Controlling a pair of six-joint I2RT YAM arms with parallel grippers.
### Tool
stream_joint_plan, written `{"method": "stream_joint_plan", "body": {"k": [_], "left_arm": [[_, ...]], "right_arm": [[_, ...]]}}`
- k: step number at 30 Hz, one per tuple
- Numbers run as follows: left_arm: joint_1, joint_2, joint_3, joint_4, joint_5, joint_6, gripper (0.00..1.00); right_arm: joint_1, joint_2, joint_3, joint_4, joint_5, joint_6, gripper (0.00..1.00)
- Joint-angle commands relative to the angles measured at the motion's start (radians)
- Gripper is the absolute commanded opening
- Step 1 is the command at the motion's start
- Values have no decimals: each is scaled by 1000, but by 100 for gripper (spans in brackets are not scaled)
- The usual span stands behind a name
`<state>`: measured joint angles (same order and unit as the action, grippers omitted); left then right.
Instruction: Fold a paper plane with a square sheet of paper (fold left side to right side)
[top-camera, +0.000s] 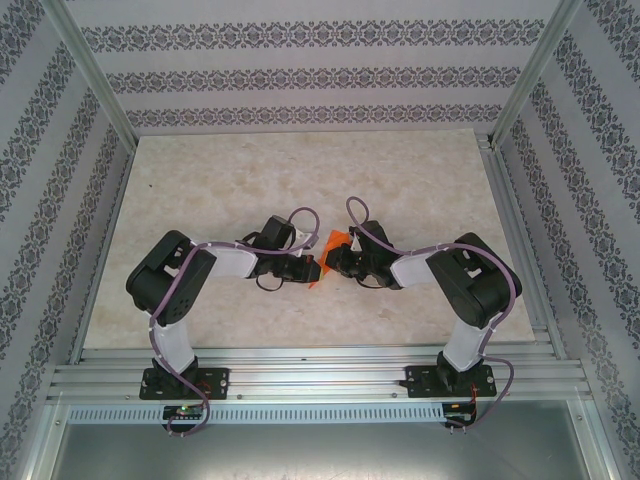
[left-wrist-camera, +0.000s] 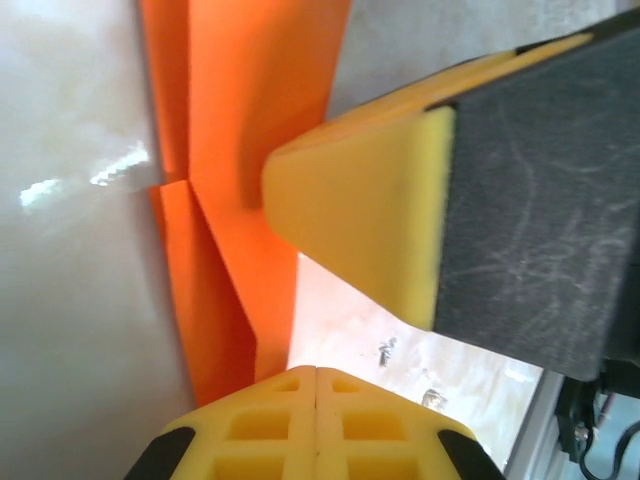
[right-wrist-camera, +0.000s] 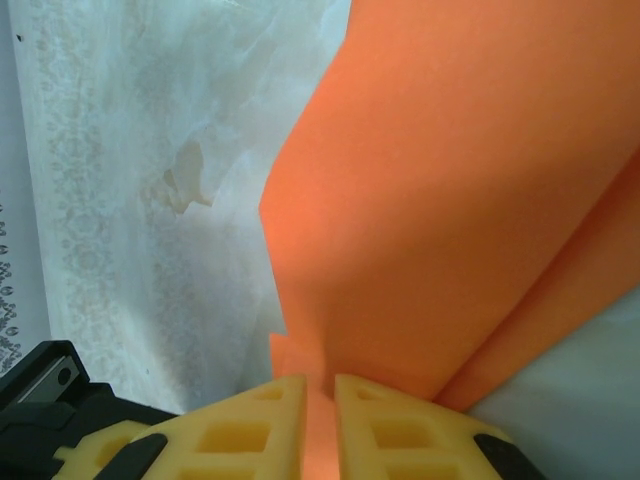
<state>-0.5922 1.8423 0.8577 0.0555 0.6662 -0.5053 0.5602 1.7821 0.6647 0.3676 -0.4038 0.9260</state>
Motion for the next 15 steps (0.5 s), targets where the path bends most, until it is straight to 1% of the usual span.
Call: {"method": "stream_joint_plan", "body": {"k": [1, 5, 11, 15], "left_arm": [[-14, 2, 2, -45, -77, 31, 0], [-20, -1, -21, -84, -132, 52, 0], [-32, 12, -81, -50, -143, 31, 0], [-32, 13, -127, -27, -152, 19, 0]], "right_arm": [[-11, 37, -15, -58, 49, -14, 16], [-11, 36, -4, -72, 56, -21, 16], [-17, 20, 16, -106, 81, -44, 16], [-34, 2, 41, -154, 122, -91, 16]]}}
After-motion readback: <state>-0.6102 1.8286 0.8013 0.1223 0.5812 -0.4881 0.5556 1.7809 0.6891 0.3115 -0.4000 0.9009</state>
